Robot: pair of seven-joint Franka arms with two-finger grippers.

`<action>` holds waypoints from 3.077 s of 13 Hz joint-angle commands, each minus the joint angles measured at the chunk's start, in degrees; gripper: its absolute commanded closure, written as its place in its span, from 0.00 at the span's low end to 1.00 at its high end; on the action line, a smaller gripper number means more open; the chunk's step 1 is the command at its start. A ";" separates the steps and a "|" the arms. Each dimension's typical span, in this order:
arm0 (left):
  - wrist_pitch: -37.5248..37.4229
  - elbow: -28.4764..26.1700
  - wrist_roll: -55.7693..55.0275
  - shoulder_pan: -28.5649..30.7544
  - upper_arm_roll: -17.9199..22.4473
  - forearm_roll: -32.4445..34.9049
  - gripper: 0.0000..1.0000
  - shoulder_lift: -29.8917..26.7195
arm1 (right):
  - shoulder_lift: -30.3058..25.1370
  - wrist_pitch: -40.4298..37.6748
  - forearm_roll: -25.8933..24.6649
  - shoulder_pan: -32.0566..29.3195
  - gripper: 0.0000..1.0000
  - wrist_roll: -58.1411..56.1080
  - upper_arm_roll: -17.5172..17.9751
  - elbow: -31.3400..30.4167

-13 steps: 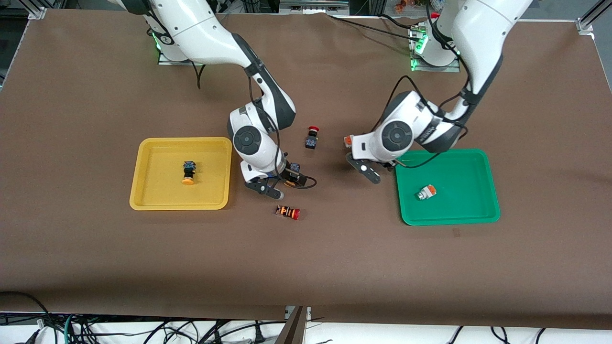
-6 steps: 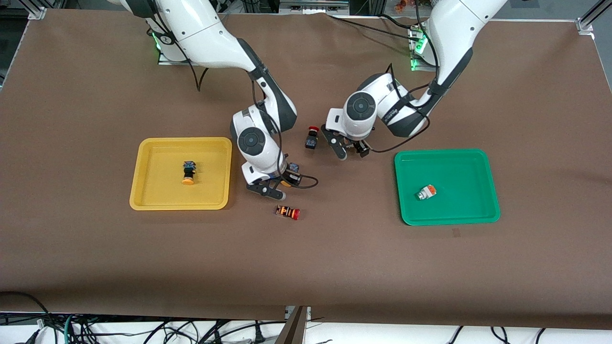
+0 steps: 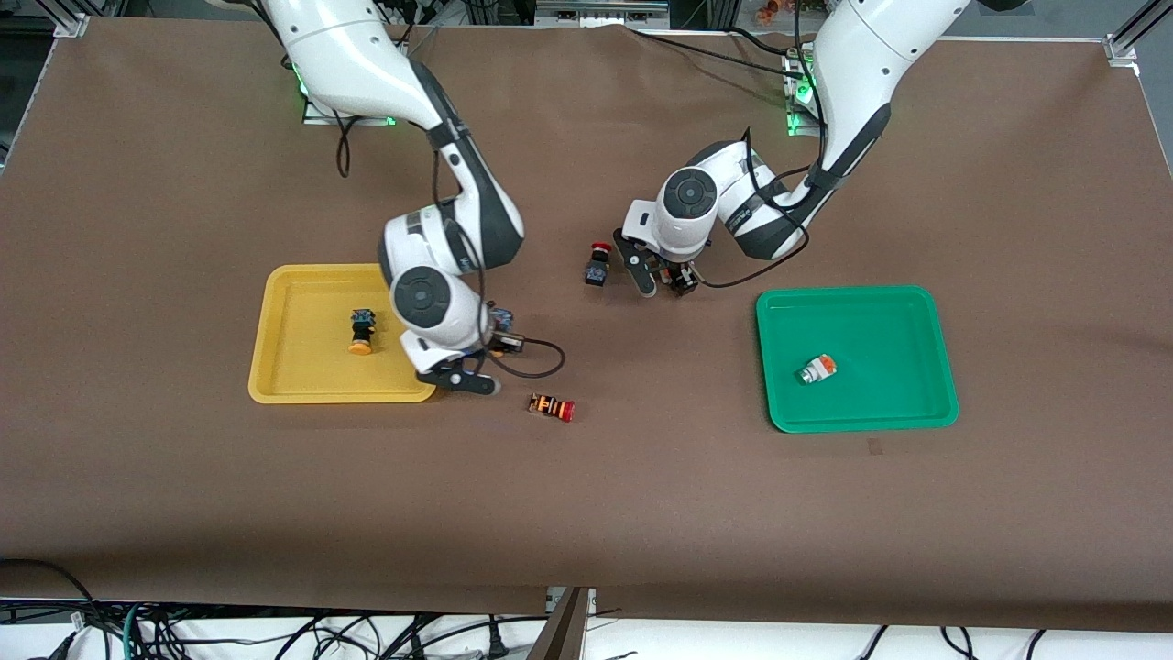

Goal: Place green and yellow buttons in trays

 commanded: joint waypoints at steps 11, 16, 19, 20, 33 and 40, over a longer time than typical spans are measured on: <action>-29.22 15.71 1.04 13.79 -0.04 1.24 1.00 -5.24 | -7.81 8.85 3.04 -0.14 0.09 -18.38 -7.19 -18.68; -19.86 15.37 1.73 29.32 0.66 5.71 1.00 -2.44 | -16.94 -0.73 1.56 0.04 0.01 -16.00 -8.59 -15.85; -17.38 15.37 5.07 32.95 0.57 5.72 1.00 1.16 | -24.40 -5.22 -5.63 0.39 0.01 -13.38 -8.77 -15.76; -17.11 15.45 5.08 33.22 0.57 5.72 1.00 2.05 | -27.39 -7.58 -8.01 0.39 0.01 -13.28 -8.69 -15.76; -42.56 39.33 4.90 33.57 -8.92 -2.52 0.00 -10.51 | -38.94 -24.92 -18.75 -33.94 0.01 -18.64 21.07 -7.25; -49.28 37.20 -4.38 20.95 12.65 -15.95 0.00 -22.53 | -37.53 -26.59 -19.02 -34.42 0.01 -18.73 21.20 -3.55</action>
